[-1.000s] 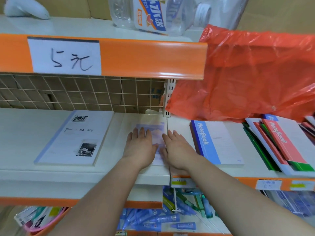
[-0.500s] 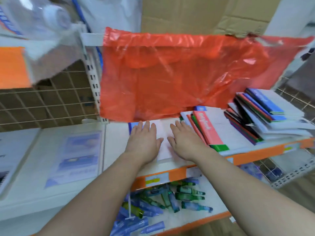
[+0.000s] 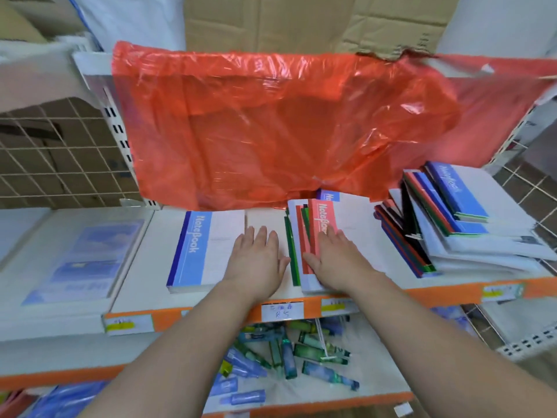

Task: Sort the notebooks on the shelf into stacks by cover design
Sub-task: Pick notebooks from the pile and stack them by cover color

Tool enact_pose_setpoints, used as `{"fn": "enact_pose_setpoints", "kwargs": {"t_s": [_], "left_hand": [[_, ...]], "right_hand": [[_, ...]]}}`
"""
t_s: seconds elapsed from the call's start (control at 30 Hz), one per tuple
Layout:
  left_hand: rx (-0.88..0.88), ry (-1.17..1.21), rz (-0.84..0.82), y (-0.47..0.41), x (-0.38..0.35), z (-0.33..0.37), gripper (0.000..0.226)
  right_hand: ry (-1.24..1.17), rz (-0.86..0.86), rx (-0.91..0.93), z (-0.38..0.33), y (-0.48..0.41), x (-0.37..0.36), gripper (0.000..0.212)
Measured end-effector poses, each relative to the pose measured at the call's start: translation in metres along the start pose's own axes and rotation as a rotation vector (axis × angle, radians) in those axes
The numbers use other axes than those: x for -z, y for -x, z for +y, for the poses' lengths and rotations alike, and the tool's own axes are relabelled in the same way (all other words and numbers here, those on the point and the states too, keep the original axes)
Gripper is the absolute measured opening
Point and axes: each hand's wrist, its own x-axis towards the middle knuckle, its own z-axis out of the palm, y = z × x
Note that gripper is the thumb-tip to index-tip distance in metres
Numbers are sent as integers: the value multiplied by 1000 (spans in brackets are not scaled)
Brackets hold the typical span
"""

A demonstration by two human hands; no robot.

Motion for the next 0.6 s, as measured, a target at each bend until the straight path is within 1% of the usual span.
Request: {"fn": "enact_pose_setpoints", "kwargs": {"t_s": [0.07, 0.13, 0.33, 0.43, 0.5, 0.57, 0.6], "left_hand": [[20, -7, -22, 2, -2, 3, 65], [36, 0, -43, 3, -3, 4, 65], [52, 1, -50, 3, -4, -4, 63], [47, 4, -56, 4, -6, -6, 62], [49, 12, -49, 3, -7, -9, 61], [45, 26, -28, 3, -5, -12, 58], [41, 48, -1, 3, -4, -12, 56]], "right_hand": [[15, -15, -4, 2, -2, -4, 74], [26, -9, -2, 1, -3, -5, 70], [9, 25, -9, -4, -1, -2, 52], [-52, 71, -66, -14, 4, 2, 35], [18, 125, -71, -23, 10, 2, 28], [124, 164, -48, -29, 14, 0, 31], [139, 174, -37, -29, 16, 1, 33]]}}
